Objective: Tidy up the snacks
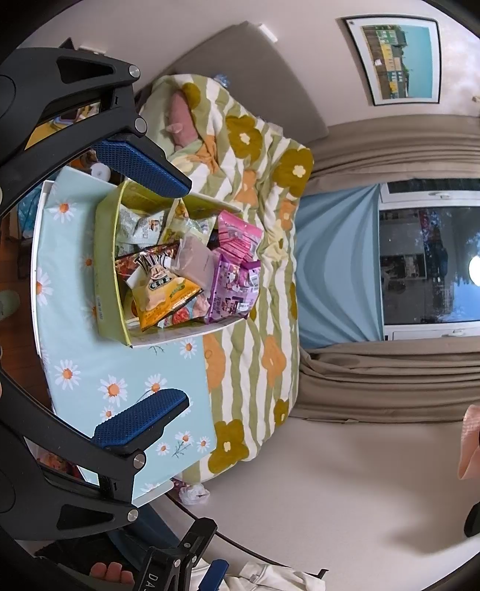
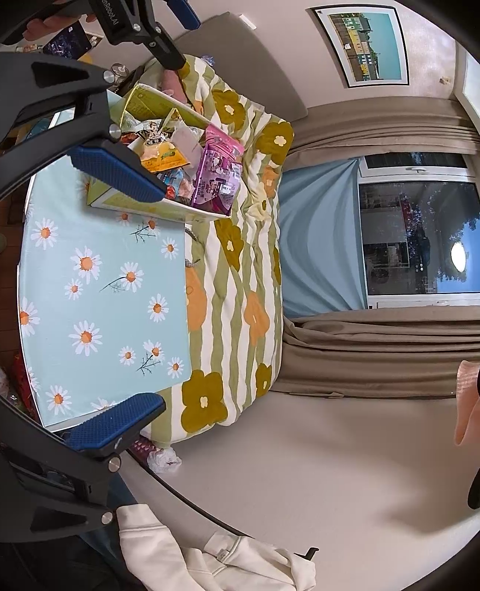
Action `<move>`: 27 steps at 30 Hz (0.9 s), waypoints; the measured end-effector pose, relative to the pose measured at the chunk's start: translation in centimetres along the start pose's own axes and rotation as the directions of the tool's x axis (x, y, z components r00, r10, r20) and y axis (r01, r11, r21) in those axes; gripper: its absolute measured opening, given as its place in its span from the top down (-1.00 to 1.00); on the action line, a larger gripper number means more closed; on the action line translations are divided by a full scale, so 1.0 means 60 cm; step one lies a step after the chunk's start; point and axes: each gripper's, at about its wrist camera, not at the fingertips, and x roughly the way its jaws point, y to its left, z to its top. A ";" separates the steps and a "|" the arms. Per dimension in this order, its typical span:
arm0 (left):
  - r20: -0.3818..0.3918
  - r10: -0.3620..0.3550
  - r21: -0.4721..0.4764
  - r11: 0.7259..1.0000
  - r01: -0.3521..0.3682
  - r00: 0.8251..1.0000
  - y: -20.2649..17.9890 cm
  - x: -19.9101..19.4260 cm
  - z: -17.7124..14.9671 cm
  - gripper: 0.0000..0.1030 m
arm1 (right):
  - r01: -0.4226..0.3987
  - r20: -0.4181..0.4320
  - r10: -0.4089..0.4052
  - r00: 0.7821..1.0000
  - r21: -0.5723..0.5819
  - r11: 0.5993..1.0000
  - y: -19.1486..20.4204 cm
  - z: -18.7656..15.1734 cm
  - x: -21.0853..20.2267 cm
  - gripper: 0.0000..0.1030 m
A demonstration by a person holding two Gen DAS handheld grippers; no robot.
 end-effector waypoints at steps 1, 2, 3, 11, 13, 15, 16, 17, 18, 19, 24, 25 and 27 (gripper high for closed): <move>0.001 0.002 0.000 1.000 -0.002 1.000 0.000 -0.001 0.000 -1.00 | 0.000 0.001 0.000 1.000 0.000 1.000 0.001 -0.001 0.000 -0.99; 0.001 0.002 0.000 1.000 -0.002 1.000 0.000 0.000 0.000 -1.00 | 0.001 0.001 -0.001 1.000 0.001 1.000 0.002 -0.001 0.000 -0.99; 0.000 0.001 -0.001 1.000 -0.001 1.000 0.000 0.000 0.000 -1.00 | 0.001 0.002 -0.001 1.000 0.001 1.000 0.002 -0.001 0.000 -0.99; 0.000 0.004 -0.005 1.000 -0.004 1.000 0.002 -0.001 -0.003 -1.00 | 0.000 0.001 0.000 1.000 0.000 1.000 0.002 -0.002 0.001 -0.99; 0.000 0.005 -0.006 1.000 -0.005 1.000 0.003 -0.002 -0.004 -1.00 | 0.000 0.002 0.000 1.000 0.001 1.000 0.002 -0.002 0.000 -0.99; -0.002 0.002 -0.012 1.000 -0.002 1.000 0.006 -0.002 -0.004 -1.00 | 0.001 0.002 -0.001 1.000 0.001 1.000 0.003 -0.002 0.000 -0.99; -0.005 0.000 -0.019 1.000 0.000 1.000 0.008 -0.001 -0.005 -1.00 | 0.001 0.002 -0.001 1.000 0.001 1.000 0.002 -0.002 0.000 -0.99; -0.010 0.002 -0.024 1.000 -0.002 1.000 0.010 0.000 -0.005 -1.00 | 0.001 0.000 -0.001 1.000 0.001 1.000 0.002 -0.002 0.001 -0.99; -0.013 0.008 -0.025 1.000 -0.008 1.000 0.011 0.001 -0.005 -1.00 | 0.001 0.000 -0.001 1.000 0.001 1.000 0.003 -0.003 0.001 -0.99; -0.014 0.013 -0.025 1.000 -0.014 1.000 0.012 0.001 -0.005 -1.00 | 0.001 0.000 -0.001 1.000 0.002 1.000 0.001 -0.002 0.000 -0.99; -0.011 0.027 -0.012 1.000 -0.027 1.000 0.016 -0.001 -0.007 -1.00 | 0.001 0.001 -0.001 1.000 0.002 1.000 0.001 -0.002 0.001 -0.99; -0.008 0.026 -0.009 1.000 -0.026 1.000 0.016 -0.002 -0.007 -1.00 | 0.002 0.000 -0.002 1.000 0.002 1.000 0.001 -0.002 0.001 -0.99; -0.004 0.030 -0.005 1.000 -0.030 1.000 0.016 -0.002 -0.006 -1.00 | 0.001 0.000 -0.001 1.000 0.002 1.000 0.001 -0.002 0.001 -0.99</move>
